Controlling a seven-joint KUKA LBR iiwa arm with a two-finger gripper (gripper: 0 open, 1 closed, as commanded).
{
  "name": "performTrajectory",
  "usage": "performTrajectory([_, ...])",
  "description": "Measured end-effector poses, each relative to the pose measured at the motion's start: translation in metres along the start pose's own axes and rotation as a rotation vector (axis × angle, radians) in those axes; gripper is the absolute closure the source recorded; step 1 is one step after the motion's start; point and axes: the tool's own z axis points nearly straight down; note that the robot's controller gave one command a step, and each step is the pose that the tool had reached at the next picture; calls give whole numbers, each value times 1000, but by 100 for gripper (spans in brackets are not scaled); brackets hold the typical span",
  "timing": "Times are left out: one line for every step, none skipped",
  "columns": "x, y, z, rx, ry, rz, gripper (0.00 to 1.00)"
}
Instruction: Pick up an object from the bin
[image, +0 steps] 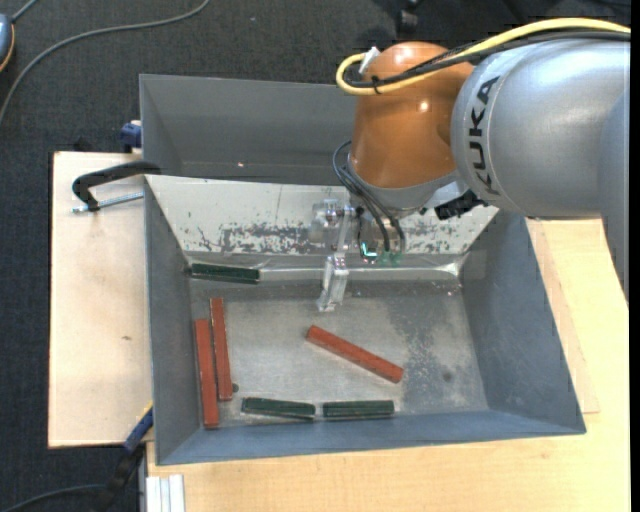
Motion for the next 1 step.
performTrajectory([40, -61, 130, 1, 1, 203, 0])
